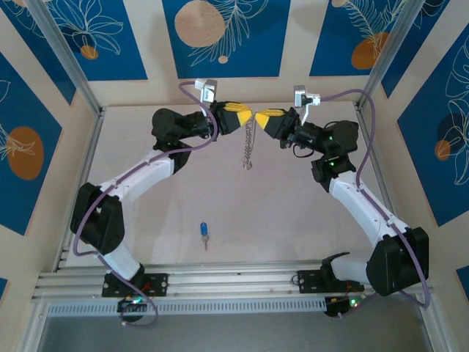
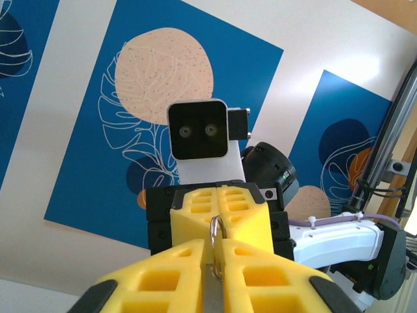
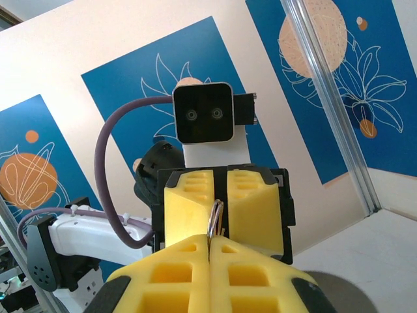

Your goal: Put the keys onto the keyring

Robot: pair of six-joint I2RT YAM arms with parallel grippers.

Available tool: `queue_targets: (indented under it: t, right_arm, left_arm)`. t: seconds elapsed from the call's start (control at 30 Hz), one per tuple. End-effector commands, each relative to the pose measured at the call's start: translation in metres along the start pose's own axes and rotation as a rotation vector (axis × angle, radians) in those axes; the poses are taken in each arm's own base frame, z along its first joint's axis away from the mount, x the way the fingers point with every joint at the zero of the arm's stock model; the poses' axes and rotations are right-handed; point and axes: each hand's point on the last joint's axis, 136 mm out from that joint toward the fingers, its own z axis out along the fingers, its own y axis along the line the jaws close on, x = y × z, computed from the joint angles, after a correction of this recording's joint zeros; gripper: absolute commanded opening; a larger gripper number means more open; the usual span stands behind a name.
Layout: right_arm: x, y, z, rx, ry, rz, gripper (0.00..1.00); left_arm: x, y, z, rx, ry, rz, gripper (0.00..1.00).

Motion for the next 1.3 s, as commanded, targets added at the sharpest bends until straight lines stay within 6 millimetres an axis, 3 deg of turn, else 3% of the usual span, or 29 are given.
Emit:
queue_targets:
  t: [0.0,0.23,0.5,0.73,0.93,1.27]
  right_arm:
    - [-0.017,0.012,0.004,-0.022,-0.04,-0.058,0.0]
    - [-0.017,0.009,0.004,-0.013,-0.046,-0.056,0.0]
    - [-0.017,0.008,0.004,-0.011,-0.049,-0.057,0.0]
    - [-0.017,0.006,0.004,-0.006,-0.051,-0.056,0.0]
    - [-0.017,0.004,0.004,0.0,-0.054,-0.055,0.0]
    - [-0.017,0.002,0.001,0.013,-0.051,-0.047,0.0]
  left_arm:
    - [-0.008,-0.015,0.005,0.053,-0.003,0.054,0.13]
    - [-0.004,-0.016,0.005,0.064,0.0,0.041,0.29]
    - [-0.005,-0.018,0.006,0.077,-0.003,0.048,0.12]
    - [-0.002,-0.022,0.01,0.103,0.006,0.046,0.19]
    - [0.0,-0.022,0.01,0.107,0.006,0.048,0.06]
    - [-0.004,-0.022,0.007,0.09,-0.016,0.073,0.0]
